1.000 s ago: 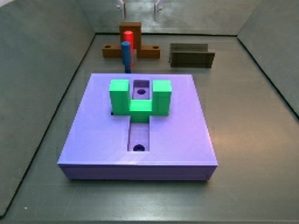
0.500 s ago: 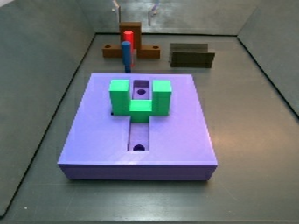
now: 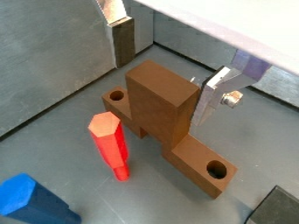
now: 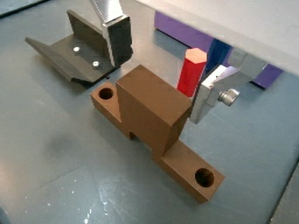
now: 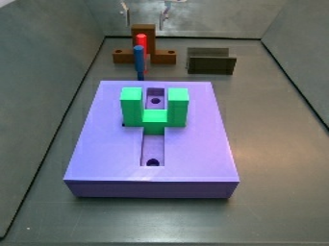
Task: Pick up the brown object. Move up. Move to above the board. Insert the brown object.
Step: Pick up the brown object.
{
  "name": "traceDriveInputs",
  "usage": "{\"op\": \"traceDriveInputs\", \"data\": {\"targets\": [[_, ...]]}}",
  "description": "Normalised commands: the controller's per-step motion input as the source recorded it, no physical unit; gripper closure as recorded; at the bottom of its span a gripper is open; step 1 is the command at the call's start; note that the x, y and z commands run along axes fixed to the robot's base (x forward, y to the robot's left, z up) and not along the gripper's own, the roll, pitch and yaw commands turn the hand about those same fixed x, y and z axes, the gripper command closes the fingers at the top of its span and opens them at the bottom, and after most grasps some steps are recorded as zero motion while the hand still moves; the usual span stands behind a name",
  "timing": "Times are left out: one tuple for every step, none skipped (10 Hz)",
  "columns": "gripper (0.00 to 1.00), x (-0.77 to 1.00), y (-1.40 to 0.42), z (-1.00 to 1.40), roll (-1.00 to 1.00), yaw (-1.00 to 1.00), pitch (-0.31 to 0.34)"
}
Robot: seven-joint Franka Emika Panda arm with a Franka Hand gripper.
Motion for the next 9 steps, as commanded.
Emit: {"op": "traceDriveInputs", "data": {"targets": [[0.0, -0.03, 0.06, -0.11, 0.0, 0.0, 0.0], [0.0, -0.03, 0.05, -0.11, 0.0, 0.0, 0.0], [0.0, -0.05, 0.03, -0.14, 0.01, 0.0, 0.0], [0.0, -0.05, 0.05, -0.19, 0.06, 0.0, 0.0], [0.0, -0.03, 0.02, -0.2, 0.05, 0.01, 0.0], [0.0, 0.0, 0.03, -0.22, 0.03, 0.0, 0.0], [0.0, 0.0, 0.01, -0.21, 0.04, 0.01, 0.0], [0.0, 0.0, 0.02, -0.23, 0.03, 0.0, 0.0], [0.0, 0.0, 0.04, -0.23, 0.03, 0.0, 0.0]]}}
